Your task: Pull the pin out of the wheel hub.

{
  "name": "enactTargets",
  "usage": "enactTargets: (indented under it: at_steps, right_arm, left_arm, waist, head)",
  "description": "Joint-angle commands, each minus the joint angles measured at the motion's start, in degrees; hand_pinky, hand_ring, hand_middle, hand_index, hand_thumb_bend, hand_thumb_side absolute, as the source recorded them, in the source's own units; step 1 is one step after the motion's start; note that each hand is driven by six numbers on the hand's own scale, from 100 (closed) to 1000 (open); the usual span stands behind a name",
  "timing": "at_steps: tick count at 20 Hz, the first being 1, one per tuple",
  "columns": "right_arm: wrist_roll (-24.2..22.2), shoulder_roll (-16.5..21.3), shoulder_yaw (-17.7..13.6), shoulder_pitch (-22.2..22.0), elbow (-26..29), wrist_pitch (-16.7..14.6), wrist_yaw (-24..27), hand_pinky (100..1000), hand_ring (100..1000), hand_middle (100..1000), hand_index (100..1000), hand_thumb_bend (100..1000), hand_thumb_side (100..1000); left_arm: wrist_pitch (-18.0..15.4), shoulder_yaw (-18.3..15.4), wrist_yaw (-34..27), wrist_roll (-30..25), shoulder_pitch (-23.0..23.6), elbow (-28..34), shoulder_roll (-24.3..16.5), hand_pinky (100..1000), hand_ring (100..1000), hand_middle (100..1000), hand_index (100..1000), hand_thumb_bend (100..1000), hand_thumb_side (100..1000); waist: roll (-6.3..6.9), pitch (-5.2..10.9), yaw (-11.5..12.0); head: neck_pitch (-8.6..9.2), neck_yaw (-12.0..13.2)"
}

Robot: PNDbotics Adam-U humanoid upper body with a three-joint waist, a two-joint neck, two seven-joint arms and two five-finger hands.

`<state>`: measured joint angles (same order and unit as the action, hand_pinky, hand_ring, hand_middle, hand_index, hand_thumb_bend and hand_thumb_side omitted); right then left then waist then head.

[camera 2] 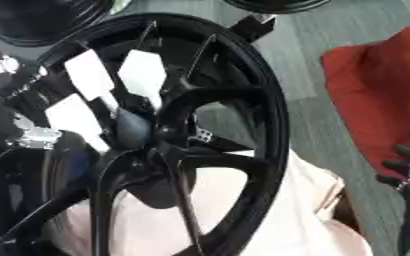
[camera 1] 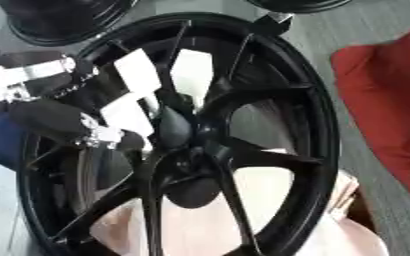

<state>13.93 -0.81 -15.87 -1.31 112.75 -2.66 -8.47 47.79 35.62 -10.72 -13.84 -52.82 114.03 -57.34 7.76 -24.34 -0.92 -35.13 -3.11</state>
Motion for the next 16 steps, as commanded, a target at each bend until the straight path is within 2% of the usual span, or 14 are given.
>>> enactTargets:
  at_steps: [1,8,16]
  right_arm:
    - [-0.2,0.1,0.2,0.1,0.5,-0.1,-0.4,592,689,767,717,100,896]
    - [-0.2,0.2,0.1,0.0,0.6,-0.1,-0.1,592,689,766,717,100,896]
    - [-0.2,0.4,0.1,0.0,0.5,-0.2,0.1,593,689,766,717,100,899]
  left_arm:
    - [0.7,-0.3,0.0,0.2,-0.7,0.6,-0.7,700,550,558,712,705,402]
    - [1.5,0.2,1.1,-0.4,-1.5,0.6,-0.1,680,529,530,683,638,342]
    - [2.8,1.2,3.8,-3.9,-2.2,0.6,0.7,666,522,516,666,539,269]
  waist:
    - [-0.14,0.97,0.0]
    - [-0.11,1.12,-0.1]
    - [-0.18,1.16,0.1]
  head:
    - [0.55,0.1]
    - [0.46,0.1]
    - [0.26,0.2]
